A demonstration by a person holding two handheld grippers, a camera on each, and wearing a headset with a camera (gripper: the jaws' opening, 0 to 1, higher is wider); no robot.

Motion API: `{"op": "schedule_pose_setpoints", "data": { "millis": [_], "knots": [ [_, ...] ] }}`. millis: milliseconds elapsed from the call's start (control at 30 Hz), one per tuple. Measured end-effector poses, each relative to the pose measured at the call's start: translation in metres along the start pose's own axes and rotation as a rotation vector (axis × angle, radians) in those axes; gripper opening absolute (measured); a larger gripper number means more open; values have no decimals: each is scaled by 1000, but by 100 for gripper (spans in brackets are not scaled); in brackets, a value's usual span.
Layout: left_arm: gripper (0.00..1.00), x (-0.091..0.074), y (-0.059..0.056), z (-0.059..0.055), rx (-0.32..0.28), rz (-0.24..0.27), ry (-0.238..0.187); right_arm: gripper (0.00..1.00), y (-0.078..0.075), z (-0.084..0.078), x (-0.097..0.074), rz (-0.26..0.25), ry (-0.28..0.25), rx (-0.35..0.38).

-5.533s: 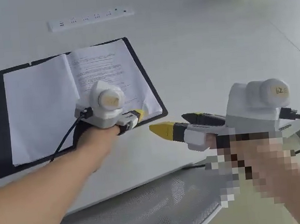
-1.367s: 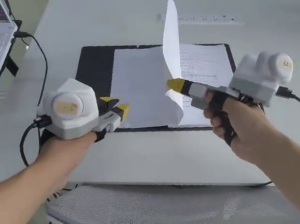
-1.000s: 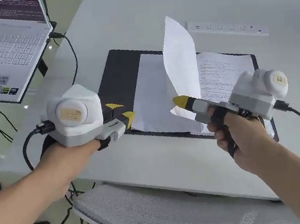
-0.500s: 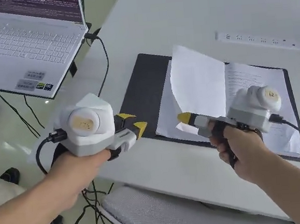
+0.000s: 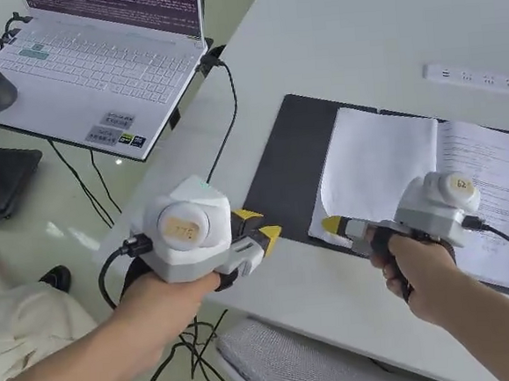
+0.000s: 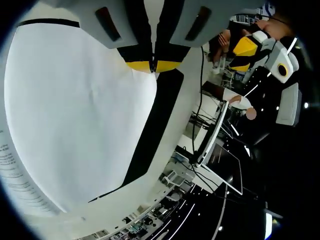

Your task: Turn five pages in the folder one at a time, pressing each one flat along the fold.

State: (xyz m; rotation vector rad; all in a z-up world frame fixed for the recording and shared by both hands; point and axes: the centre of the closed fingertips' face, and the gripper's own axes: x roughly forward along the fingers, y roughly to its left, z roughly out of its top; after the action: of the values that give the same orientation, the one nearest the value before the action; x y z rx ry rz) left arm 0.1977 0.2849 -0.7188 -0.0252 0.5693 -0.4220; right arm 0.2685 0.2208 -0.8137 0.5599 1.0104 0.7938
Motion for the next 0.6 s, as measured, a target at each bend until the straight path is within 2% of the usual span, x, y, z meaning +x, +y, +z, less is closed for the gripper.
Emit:
{"op": "schedule_pose_setpoints", "data": {
  "millis": [100,167,233,367,600],
  "knots": [
    [13,2,1,-2,0,1,4,0,-2,-4,1,-2,2,6],
    [13,5,1,-2,-2,-3,7,6,-1,-6,2,9,6,20],
    [13,8,1,-3,7,-6,12,10,6,-9,4,46,10,28],
    [13,15,1,-4,10,-14,20,10,11,-13,3,53,16,27],
    [12,30,-5,-9,25,-35,39,10,16,-12,-12,72,-5,17]
  ]
}}
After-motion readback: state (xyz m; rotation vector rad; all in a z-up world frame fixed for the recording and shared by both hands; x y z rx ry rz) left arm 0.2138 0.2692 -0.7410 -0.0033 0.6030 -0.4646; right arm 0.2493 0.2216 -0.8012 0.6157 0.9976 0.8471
